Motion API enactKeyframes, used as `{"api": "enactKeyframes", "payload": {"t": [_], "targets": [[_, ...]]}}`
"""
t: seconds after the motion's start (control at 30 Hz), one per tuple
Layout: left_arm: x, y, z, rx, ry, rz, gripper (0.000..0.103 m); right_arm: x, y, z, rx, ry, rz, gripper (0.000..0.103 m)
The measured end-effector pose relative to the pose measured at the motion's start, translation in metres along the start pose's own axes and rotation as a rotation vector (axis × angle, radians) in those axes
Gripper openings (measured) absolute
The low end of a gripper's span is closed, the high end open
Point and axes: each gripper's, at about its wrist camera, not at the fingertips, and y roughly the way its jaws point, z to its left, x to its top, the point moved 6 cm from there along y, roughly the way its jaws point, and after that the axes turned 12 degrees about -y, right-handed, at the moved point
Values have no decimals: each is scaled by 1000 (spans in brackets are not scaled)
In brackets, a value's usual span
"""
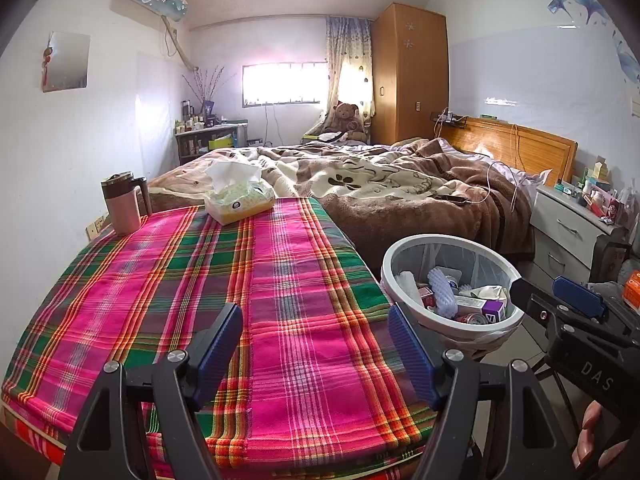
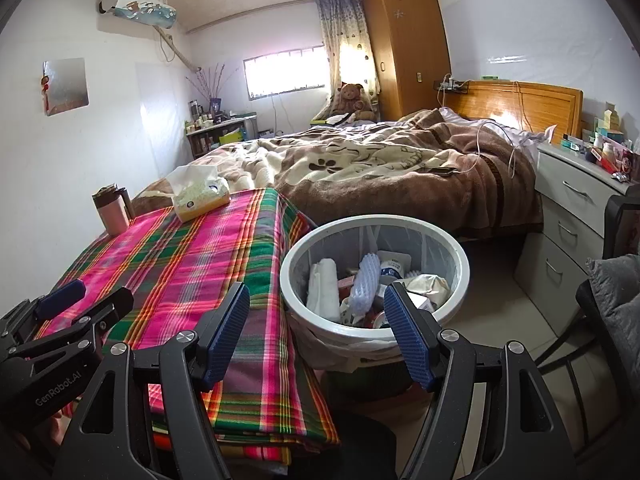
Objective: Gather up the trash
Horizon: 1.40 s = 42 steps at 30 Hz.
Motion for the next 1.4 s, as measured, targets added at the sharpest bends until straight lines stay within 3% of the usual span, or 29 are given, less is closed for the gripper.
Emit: {"api": "enactKeyframes", "payload": {"t": [1.4], "targets": [[1,-3,2,3,-6,-2,75,1,-1,5,0,-2,3,71]]}}
